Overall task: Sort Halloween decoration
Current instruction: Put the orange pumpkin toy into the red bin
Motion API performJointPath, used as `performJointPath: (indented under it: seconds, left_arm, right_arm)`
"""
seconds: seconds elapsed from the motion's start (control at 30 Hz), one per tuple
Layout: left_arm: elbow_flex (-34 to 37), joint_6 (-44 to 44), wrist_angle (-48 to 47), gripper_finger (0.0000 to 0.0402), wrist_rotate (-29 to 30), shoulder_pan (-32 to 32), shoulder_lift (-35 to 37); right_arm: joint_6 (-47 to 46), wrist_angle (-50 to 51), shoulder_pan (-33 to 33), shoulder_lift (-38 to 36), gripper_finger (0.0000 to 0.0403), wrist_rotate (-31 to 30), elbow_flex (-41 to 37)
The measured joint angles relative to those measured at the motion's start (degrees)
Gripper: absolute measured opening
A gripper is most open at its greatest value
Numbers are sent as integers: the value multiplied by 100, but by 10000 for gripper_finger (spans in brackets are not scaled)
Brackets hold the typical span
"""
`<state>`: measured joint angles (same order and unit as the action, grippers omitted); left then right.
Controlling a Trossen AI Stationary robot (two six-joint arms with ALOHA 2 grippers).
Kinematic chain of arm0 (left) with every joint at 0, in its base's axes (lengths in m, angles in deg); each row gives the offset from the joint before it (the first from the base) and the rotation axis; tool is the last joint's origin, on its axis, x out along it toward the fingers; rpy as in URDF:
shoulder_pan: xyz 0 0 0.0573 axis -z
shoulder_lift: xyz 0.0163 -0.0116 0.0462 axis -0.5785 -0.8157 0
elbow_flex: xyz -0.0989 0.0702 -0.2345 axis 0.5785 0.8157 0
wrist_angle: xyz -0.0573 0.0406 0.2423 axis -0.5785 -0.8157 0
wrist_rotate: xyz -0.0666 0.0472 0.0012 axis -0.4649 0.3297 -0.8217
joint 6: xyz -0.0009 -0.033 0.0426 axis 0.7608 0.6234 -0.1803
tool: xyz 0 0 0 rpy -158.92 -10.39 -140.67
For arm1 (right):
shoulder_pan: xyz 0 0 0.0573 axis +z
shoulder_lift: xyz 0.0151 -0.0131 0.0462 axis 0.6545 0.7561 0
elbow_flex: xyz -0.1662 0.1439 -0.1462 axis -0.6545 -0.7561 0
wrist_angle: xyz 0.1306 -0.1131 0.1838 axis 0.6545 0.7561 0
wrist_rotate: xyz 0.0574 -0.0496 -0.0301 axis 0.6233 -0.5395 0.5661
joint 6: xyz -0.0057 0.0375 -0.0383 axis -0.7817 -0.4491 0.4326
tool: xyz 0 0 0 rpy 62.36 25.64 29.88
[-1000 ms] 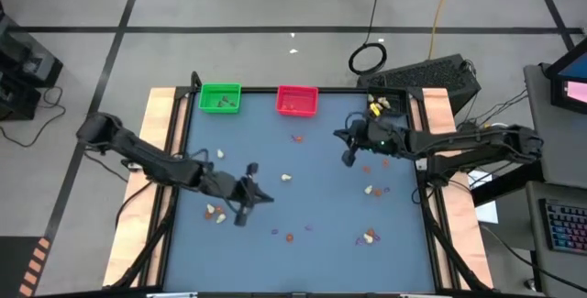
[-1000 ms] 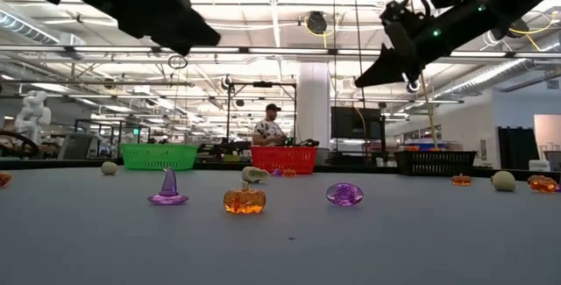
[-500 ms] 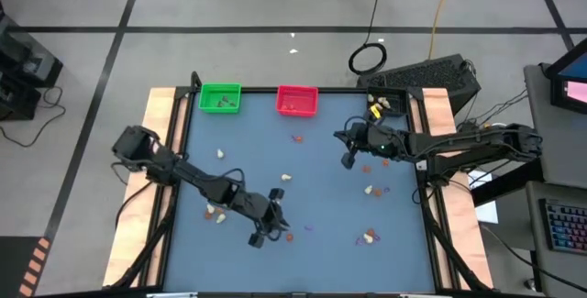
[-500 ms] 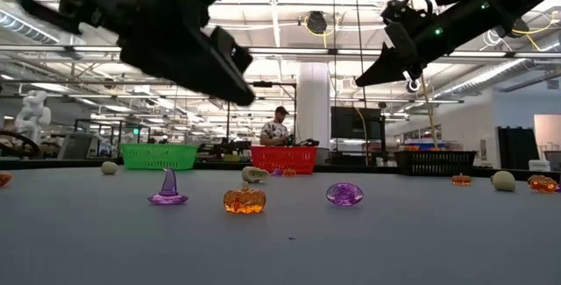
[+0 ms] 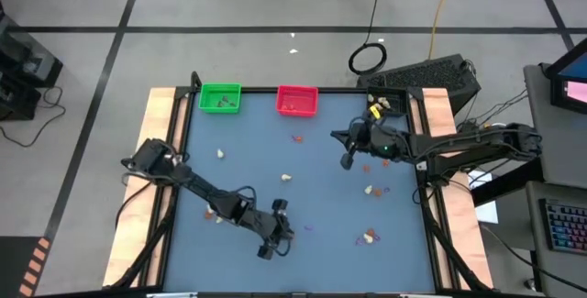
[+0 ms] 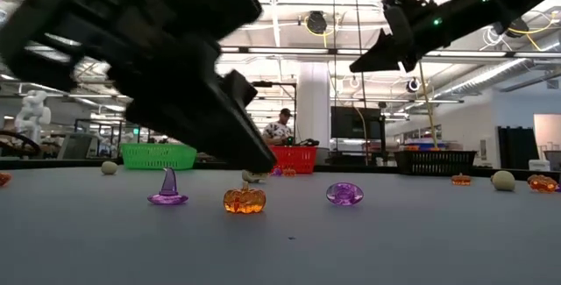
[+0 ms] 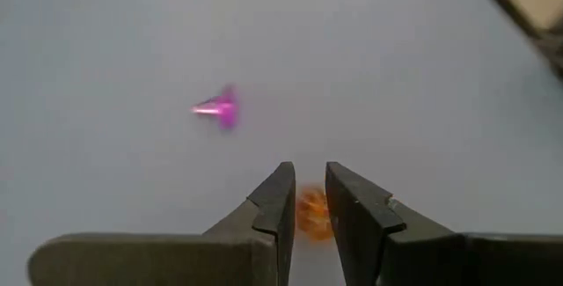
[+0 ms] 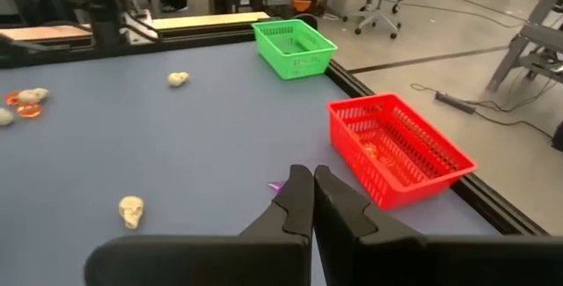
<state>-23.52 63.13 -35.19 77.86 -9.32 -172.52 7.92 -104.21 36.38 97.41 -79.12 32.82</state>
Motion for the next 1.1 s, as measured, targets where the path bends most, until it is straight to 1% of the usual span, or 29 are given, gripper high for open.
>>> performJointPath:
  seconds: [0.1,0.17,0.33,0.43,0.93,1.1]
  left_arm:
    - [-163,148,-317,75,278,-5,-39]
    - [-231,153,-489,75,330,-1,-53]
    - [-235,153,-502,75,87,77,-55]
    - [-235,153,-513,75,38,136,-55]
    - [-233,313,-710,75,109,122,-56]
    - [-242,413,-662,56,88,122,-167]
  right_arm:
    - [180,6,90,0,0,0,0]
    - [262,0,116,0,0,-2,0]
    - [317,-40,123,0,0,-9,2]
    - [318,-56,123,0,0,-9,2]
    - [262,-81,123,0,0,-13,2]
    - [268,-81,123,0,0,-13,2]
